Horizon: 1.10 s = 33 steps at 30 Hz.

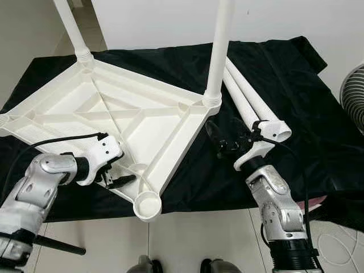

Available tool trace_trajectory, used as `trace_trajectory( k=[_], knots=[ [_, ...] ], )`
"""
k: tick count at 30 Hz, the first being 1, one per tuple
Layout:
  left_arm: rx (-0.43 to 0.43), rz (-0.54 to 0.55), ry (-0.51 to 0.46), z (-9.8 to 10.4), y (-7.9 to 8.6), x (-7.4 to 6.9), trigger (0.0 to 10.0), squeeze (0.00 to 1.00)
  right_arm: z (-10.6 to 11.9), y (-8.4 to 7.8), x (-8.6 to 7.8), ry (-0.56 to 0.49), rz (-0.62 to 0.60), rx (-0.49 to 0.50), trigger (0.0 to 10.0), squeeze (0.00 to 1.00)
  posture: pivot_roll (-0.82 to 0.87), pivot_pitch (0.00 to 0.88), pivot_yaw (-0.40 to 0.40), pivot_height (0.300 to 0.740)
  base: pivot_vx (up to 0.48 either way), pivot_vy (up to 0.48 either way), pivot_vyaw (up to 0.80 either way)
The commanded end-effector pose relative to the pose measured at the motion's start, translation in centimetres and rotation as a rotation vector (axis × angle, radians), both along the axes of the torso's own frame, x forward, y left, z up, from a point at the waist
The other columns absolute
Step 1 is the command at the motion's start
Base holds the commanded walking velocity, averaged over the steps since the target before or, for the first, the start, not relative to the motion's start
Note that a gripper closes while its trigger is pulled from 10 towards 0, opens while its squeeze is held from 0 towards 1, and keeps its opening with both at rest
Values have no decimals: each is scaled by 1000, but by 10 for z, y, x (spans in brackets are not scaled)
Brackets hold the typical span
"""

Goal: Building children table

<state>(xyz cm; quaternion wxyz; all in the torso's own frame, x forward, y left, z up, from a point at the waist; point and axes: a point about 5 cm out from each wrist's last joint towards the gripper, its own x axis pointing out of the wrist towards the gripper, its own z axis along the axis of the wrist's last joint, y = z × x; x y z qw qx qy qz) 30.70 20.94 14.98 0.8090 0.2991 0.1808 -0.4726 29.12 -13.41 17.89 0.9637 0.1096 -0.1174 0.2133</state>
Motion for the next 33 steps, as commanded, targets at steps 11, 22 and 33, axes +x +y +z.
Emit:
trace_trajectory(
  k=[11, 22, 33],
  knots=[
    [-16, -26, 90, -14, -1, -4, 3686, 0, -2, 2, -3, -5, -4, -11, 10000, 0, -117, 121, 105, 740, 0, 0, 0],
    [-141, -16, 32, -15, -28, 5, 3922, 0, -1, 1, -3, -8, -10, -11, 10000, 0, -125, 112, 109, 740, 0, 0, 0],
    [-462, 114, -124, -1, -101, 27, 0, 0, 1, 4, -2, -14, -12, -4, 10000, 0, -129, 116, 102, 740, 0, 0, 0]
  ],
)
